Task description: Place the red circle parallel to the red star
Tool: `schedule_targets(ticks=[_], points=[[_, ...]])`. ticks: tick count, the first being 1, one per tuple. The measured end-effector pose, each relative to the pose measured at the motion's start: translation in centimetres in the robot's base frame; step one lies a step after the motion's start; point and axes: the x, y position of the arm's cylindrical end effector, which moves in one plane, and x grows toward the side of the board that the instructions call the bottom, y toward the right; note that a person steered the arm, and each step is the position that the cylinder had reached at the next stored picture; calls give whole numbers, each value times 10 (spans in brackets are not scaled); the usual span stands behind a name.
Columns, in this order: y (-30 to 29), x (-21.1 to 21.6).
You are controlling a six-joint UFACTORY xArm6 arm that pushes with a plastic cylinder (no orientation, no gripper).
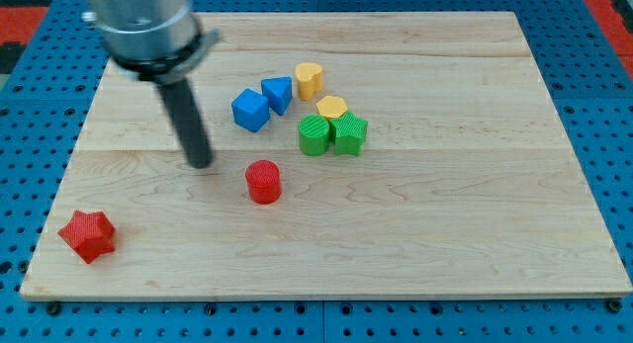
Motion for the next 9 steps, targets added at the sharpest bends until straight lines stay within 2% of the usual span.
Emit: schedule_targets(ticks=[1,2,3,4,5,7,8,9], points=[[59,7],[81,39],[67,52],[95,45],[128,58],[32,69],[6,69],[38,69]])
